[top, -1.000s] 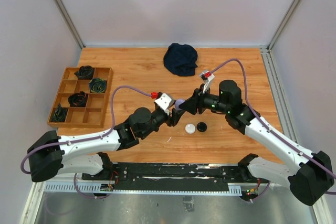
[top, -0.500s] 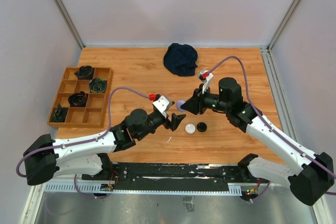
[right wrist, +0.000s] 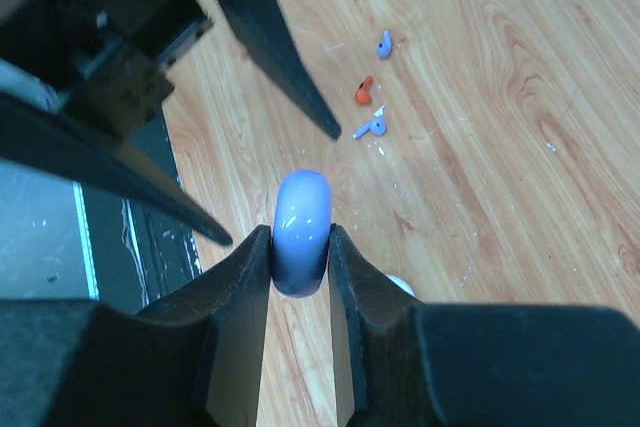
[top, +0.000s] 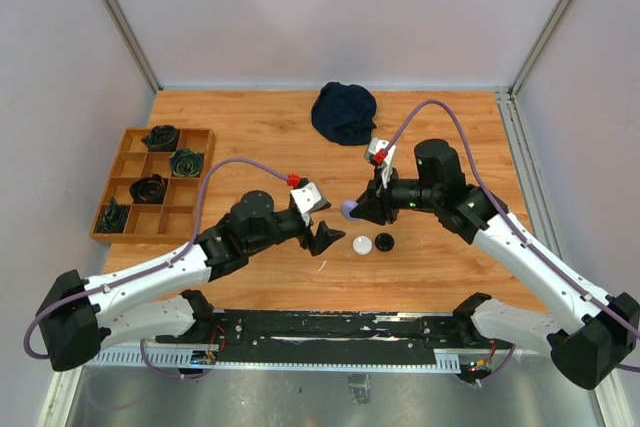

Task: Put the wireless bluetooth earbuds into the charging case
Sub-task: Pick up the charging case at the center of the board.

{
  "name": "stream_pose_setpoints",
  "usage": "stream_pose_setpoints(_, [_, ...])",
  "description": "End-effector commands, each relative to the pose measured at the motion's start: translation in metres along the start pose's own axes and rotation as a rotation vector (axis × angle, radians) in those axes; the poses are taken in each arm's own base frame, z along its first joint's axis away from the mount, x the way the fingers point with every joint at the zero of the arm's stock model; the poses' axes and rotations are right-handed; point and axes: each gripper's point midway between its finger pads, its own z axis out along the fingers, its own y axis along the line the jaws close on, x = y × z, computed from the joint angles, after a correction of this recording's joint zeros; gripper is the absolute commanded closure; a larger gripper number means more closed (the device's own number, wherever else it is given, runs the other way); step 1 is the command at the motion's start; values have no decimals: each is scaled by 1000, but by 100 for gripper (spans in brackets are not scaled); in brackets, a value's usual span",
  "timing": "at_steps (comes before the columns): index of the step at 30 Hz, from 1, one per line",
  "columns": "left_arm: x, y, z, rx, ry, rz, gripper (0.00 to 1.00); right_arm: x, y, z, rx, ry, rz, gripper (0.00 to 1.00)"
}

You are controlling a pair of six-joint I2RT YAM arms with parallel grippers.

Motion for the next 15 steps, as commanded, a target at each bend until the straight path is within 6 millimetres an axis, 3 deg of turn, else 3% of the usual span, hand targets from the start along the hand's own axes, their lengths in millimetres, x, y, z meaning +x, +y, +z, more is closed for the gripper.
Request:
stream_pose_setpoints(1, [-33, -6, -13, 116, -74, 41, 23, -1, 14, -5, -93, 26, -115, 81])
stream_pose_setpoints(9, [-52, -10, -21, 235, -118, 60, 27, -8, 27, -3, -199, 8, -196, 80])
stream_pose_setpoints(15, [-48, -13, -16, 316, -82, 27, 38, -10, 33, -3, -245, -2, -259, 79])
